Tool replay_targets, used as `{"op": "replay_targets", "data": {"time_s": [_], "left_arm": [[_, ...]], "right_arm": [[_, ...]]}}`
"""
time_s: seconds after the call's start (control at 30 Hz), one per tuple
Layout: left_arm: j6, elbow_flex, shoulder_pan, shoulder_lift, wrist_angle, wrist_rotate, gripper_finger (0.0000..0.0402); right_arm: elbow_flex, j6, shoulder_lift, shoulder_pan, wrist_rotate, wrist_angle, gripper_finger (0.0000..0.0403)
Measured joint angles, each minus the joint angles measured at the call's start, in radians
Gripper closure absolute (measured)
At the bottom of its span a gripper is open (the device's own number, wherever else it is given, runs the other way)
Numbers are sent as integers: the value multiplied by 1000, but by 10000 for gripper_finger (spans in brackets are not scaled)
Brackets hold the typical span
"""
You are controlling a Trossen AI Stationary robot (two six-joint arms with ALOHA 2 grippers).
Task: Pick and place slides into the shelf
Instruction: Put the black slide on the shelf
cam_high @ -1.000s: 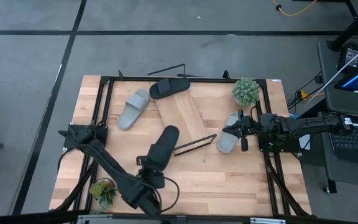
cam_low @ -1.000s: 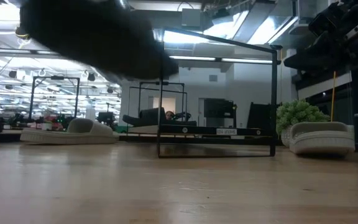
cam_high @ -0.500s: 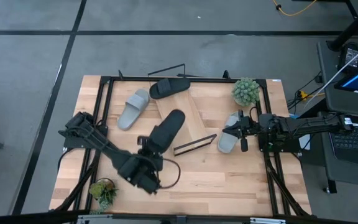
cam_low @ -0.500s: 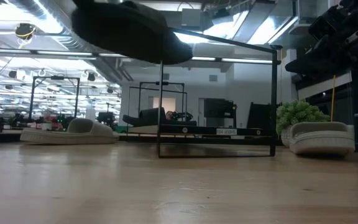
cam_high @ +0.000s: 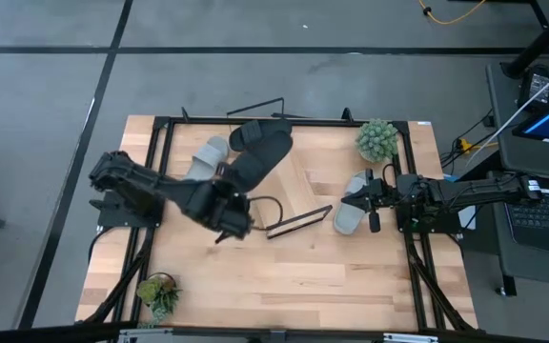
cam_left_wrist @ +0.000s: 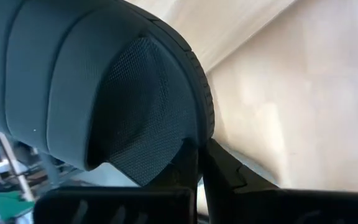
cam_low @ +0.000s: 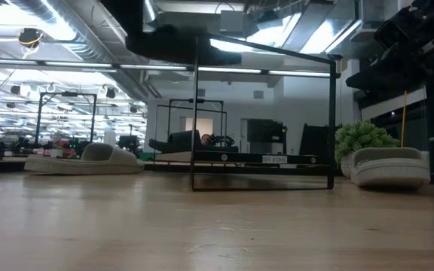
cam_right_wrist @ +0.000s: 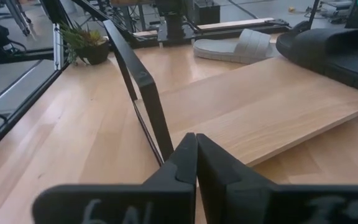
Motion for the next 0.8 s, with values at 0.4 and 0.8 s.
{"op": "replay_targets", "data": {"time_s": [0.4,0.8], "left_arm": [[416,-98,198,1,254,101,401],[535,-226,349,2,439,190,401]], "right_arm": [[-1,-2,0,0,0,2,395],[-1,-31,0,0,0,2,395]]}}
